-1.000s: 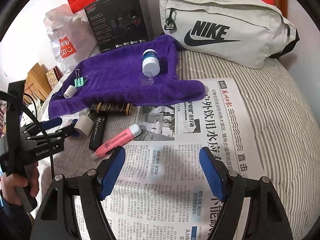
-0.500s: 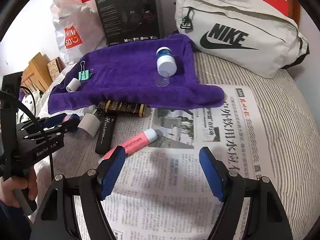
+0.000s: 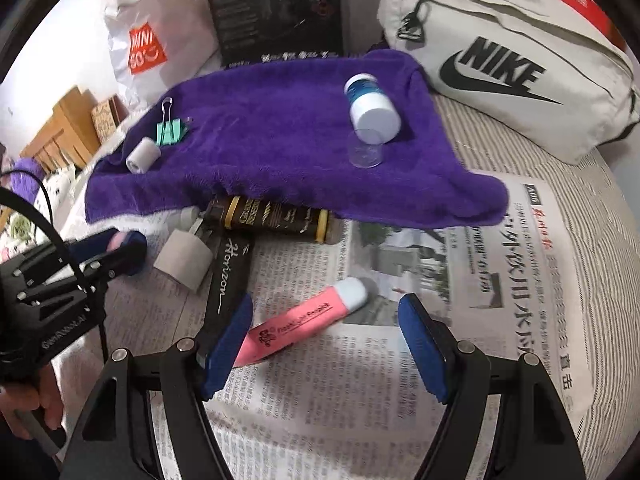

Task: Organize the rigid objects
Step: 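Grasp the pink-and-blue round puff with the left gripper while the right moves toward the pink highlighter, then grasp the pink highlighter with the right gripper while the left lifts the puff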

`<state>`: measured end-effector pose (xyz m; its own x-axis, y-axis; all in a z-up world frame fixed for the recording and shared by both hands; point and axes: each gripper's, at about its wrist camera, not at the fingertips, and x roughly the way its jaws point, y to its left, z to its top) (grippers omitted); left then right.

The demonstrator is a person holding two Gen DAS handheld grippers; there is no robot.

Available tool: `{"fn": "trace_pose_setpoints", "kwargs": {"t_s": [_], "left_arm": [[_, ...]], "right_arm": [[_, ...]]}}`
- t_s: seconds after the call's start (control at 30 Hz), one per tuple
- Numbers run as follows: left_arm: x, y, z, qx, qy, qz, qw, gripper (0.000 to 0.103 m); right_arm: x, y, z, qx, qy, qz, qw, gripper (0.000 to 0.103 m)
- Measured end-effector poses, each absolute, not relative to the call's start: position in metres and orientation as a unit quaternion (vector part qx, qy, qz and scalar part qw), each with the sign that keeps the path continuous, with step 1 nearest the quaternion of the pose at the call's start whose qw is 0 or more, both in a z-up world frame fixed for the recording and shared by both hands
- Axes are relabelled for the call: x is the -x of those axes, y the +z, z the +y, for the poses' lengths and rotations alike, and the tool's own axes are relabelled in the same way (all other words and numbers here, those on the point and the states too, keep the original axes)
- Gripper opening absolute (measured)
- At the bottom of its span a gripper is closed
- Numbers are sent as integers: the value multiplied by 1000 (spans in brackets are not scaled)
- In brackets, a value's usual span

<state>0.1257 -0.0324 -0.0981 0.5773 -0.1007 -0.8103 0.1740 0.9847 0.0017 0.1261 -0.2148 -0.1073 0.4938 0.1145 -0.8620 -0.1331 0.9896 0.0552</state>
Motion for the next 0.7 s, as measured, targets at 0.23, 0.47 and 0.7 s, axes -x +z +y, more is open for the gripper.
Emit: {"fn": "trace_pose_setpoints", "kwargs": {"t_s": [0.23, 0.47, 0.7], "left_arm": [[-125, -102, -31, -36, -78, 458, 885, 36], [-125, -102, -29, -30, -77, 456, 886, 36], [-125, -102, -31, -39, -77, 461, 883, 36]], "right_arm": [[-121, -106, -235, 28, 52, 506, 860, 75], [-117, -106, -252, 33, 48, 508, 859, 66], [-110, -104, -245, 54, 86, 498, 861, 47]]}}
